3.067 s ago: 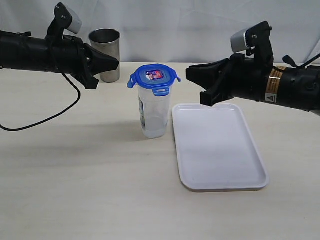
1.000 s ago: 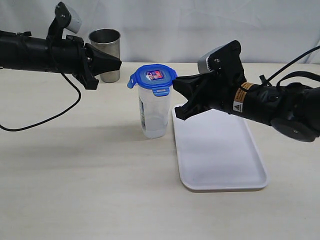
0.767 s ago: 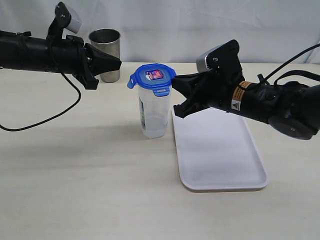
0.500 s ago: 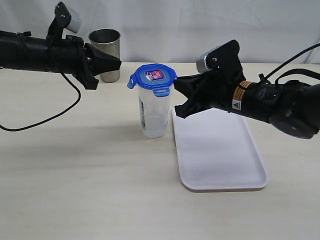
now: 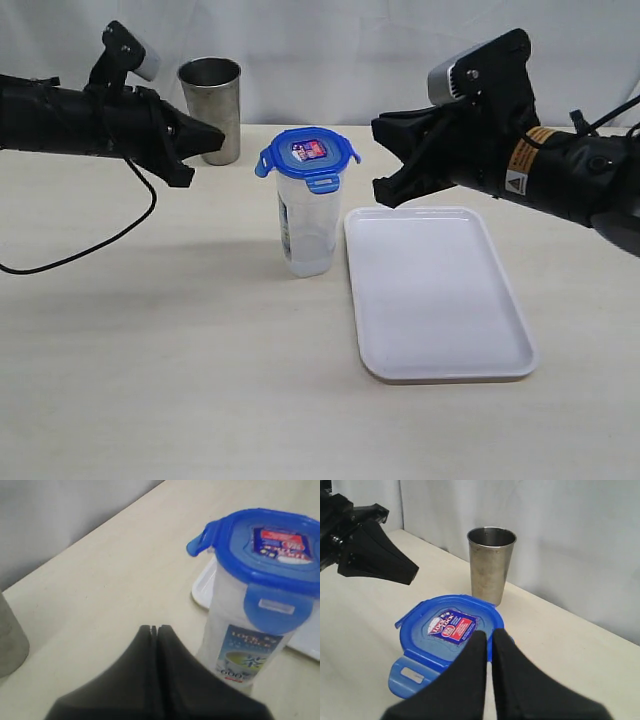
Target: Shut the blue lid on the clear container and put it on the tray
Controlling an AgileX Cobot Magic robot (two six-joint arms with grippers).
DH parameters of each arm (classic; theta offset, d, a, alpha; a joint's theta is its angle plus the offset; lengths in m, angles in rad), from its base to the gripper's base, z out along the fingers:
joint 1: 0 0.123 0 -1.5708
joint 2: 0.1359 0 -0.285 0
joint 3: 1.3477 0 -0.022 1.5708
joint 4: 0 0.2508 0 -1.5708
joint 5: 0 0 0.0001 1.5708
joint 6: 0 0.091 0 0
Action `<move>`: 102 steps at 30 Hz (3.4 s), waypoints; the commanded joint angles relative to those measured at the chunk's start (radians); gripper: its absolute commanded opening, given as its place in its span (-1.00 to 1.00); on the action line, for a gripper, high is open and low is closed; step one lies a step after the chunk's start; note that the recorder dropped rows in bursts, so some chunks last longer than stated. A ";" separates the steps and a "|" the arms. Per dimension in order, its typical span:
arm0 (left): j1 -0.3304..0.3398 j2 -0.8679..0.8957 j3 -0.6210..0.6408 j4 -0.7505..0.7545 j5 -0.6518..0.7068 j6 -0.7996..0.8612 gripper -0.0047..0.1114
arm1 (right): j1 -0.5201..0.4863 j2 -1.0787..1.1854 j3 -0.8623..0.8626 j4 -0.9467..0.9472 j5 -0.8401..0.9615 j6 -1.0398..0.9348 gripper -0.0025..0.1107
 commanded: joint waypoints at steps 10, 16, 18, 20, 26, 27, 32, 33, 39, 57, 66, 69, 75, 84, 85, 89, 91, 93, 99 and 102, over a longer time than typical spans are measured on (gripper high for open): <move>0.049 -0.025 0.074 -0.139 -0.366 0.031 -0.92 | 0.000 -0.035 0.004 0.003 0.035 0.055 -0.88; 0.023 -0.108 0.069 -0.150 -0.828 0.016 -0.92 | 0.000 -0.035 0.004 0.003 0.043 0.055 -0.88; 0.023 -0.140 0.069 -0.141 -0.942 -0.103 -0.92 | 0.000 -0.035 0.004 0.003 0.043 0.055 -0.88; 0.012 -0.166 0.092 0.117 -1.089 -0.401 -0.92 | 0.000 -0.035 0.004 0.003 0.045 0.055 -0.88; -0.012 -0.246 0.449 1.343 -1.687 -1.824 -0.92 | 0.000 -0.035 0.004 0.001 0.048 0.056 -0.88; 0.005 -0.247 0.483 1.559 -1.737 -2.012 -0.92 | 0.000 -0.035 0.004 0.001 0.051 0.056 -0.88; 0.075 -0.247 0.485 2.206 -1.675 -2.419 -0.92 | 0.000 -0.035 0.004 0.001 0.066 0.056 -0.88; 0.088 -0.247 0.485 2.240 -1.642 -2.445 -0.92 | 0.000 -0.035 0.004 0.001 0.069 0.056 -0.88; 0.181 -0.226 0.514 2.525 -1.679 -2.543 -0.92 | 0.000 -0.035 0.004 0.001 0.076 0.056 -0.88; 0.144 0.160 0.427 2.708 -1.971 -2.391 0.02 | 0.000 -0.035 0.004 0.001 0.083 0.061 -0.88; -0.029 0.162 0.413 2.491 -1.870 -2.240 0.66 | 0.000 -0.035 0.004 -0.001 0.083 0.077 -0.88; -0.056 0.214 0.386 2.489 -1.916 -2.242 0.66 | 0.000 -0.035 0.004 -0.002 0.088 0.081 -0.88; -0.056 0.350 0.259 2.540 -1.971 -2.340 0.66 | 0.000 -0.035 0.004 -0.002 0.088 0.089 -0.88; -0.126 0.408 0.135 2.575 -1.971 -2.411 0.66 | 0.000 -0.035 0.004 -0.002 0.088 0.100 -0.88; -0.129 0.410 0.127 2.576 -1.971 -2.411 0.66 | 0.000 -0.035 0.004 -0.002 0.088 0.100 -0.88; -0.149 0.421 0.091 2.575 -1.971 -2.418 0.66 | 0.000 -0.035 0.004 -0.002 0.088 0.105 -0.88; -0.156 0.421 0.086 2.562 -1.971 -2.418 0.66 | 0.000 -0.035 0.004 -0.002 0.088 0.105 -0.88; -0.162 0.421 0.086 2.545 -1.971 -2.415 0.66 | 0.000 -0.035 0.004 -0.002 0.088 0.105 -0.88; -0.177 0.423 0.076 2.527 -1.971 -2.376 0.66 | 0.002 -0.035 0.004 -0.002 0.088 0.107 -0.88; -0.183 0.433 0.068 2.525 -1.971 -2.374 0.66 | 0.002 -0.035 0.004 -0.002 0.088 0.107 -0.88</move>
